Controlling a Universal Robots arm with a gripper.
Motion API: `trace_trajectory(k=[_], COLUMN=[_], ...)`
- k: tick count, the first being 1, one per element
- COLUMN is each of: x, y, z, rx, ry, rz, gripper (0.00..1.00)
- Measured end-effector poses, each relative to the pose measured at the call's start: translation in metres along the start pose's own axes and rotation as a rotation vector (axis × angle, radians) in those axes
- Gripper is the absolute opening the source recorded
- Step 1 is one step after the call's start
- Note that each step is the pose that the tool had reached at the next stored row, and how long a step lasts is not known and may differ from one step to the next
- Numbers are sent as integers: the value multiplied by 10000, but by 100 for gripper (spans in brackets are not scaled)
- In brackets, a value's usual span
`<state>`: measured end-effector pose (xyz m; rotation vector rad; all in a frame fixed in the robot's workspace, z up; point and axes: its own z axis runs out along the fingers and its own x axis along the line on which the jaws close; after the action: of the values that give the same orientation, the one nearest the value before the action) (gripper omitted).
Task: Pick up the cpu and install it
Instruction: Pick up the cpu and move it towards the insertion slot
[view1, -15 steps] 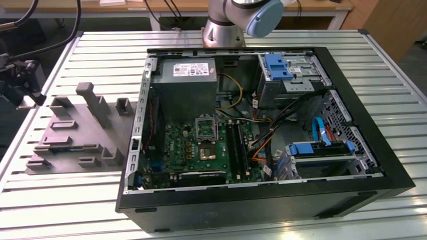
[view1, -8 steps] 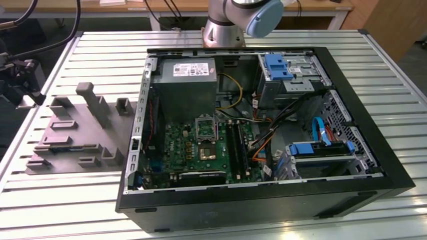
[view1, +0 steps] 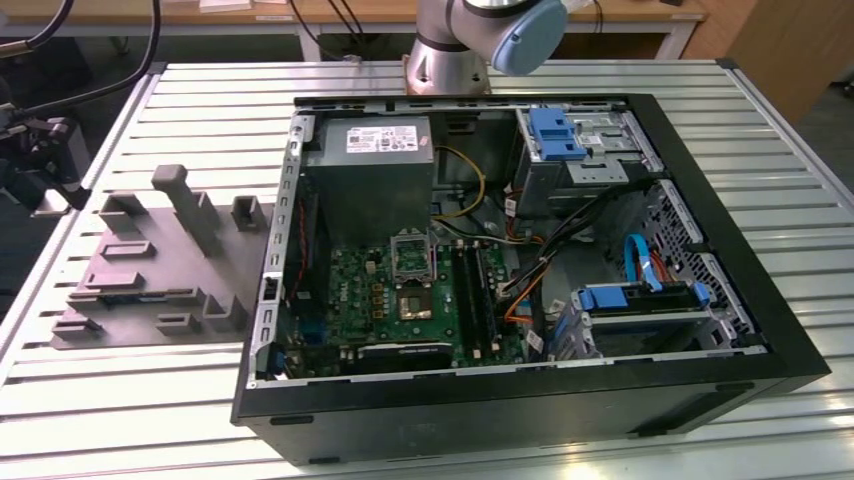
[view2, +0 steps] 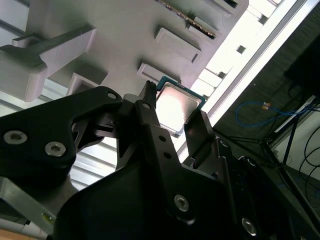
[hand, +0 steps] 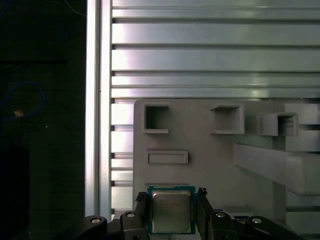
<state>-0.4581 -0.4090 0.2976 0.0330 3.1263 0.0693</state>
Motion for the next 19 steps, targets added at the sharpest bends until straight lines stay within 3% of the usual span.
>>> trace_trajectory(k=[19], x=[-1], y=[4], z=[-84], rx=[23], ry=[0], rz=[-1], gripper=[47])
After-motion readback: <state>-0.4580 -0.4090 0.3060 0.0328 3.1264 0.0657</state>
